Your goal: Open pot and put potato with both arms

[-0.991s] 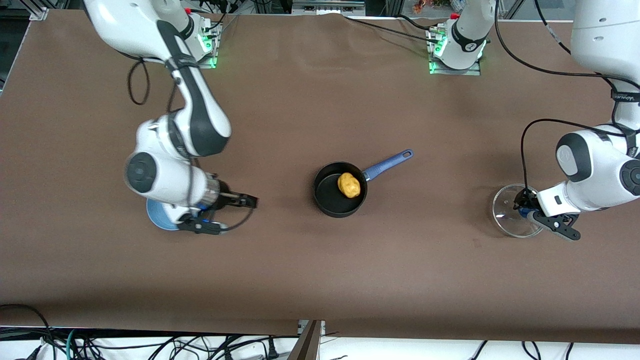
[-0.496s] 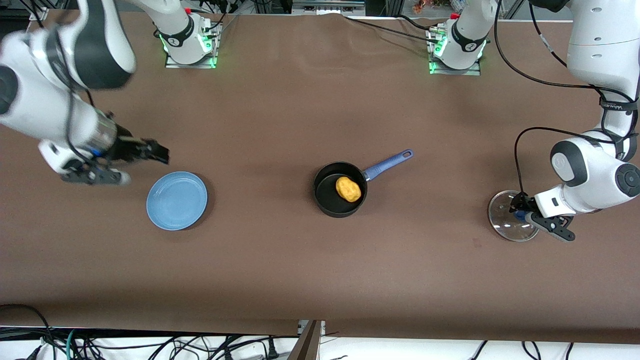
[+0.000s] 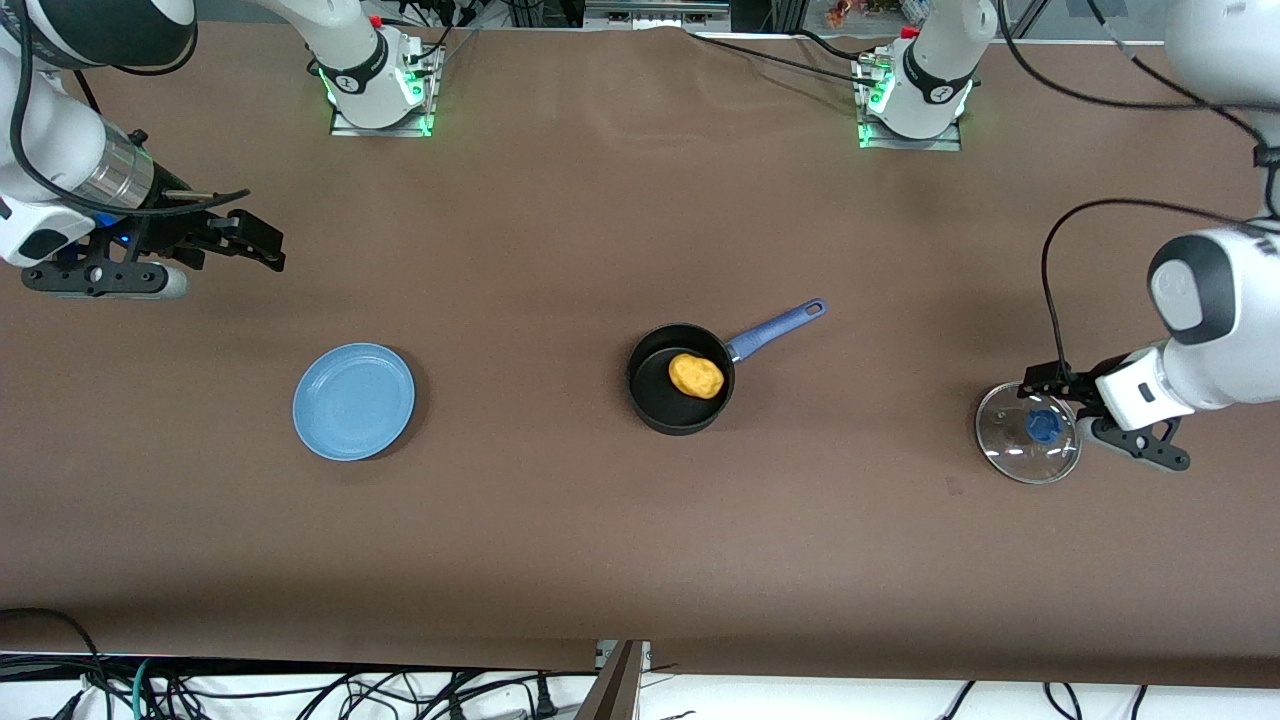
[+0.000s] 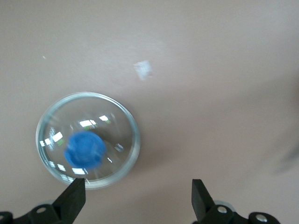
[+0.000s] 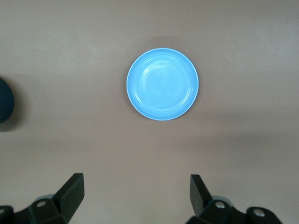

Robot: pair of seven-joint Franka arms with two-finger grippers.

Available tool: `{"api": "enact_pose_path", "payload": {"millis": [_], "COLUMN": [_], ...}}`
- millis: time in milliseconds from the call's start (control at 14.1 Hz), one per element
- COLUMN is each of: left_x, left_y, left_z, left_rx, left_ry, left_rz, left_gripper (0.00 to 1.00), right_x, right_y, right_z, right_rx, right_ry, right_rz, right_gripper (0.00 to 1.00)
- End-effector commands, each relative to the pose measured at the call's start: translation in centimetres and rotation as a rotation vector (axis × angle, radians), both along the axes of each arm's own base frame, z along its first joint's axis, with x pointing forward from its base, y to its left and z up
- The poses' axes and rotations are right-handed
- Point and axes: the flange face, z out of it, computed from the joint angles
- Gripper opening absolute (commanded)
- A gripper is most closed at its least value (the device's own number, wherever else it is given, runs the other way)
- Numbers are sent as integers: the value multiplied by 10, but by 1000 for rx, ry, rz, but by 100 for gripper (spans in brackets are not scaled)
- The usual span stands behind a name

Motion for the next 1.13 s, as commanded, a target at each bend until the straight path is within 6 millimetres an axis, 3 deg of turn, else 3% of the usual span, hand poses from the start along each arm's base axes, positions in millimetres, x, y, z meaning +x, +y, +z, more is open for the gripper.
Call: {"api": "enact_pose_path", "payload": {"millis": [0,283,566,708,1062], "left_x": [-15,-44,-62,-63,-60], "left_y": [-26,-62,-77,-74,-68], "left_z": [64,133,193,204,206], "left_rx": [28,123,142,146,144], "left_ry": [60,90,109,111,110], "left_rz": [91,159,211,215,227], "left_gripper": [100,100,100,100,100], "right_x": [2,3,2,2,2], "right_y": [4,5,7,7,11], "right_z": [4,3,4,4,1], "right_rx": [-22,-21,-19,-19,-21], "right_ry": [6,7,6,6,10], "right_rz": [17,20,21,21,28], "right_gripper": [100,100,100,100,100]}}
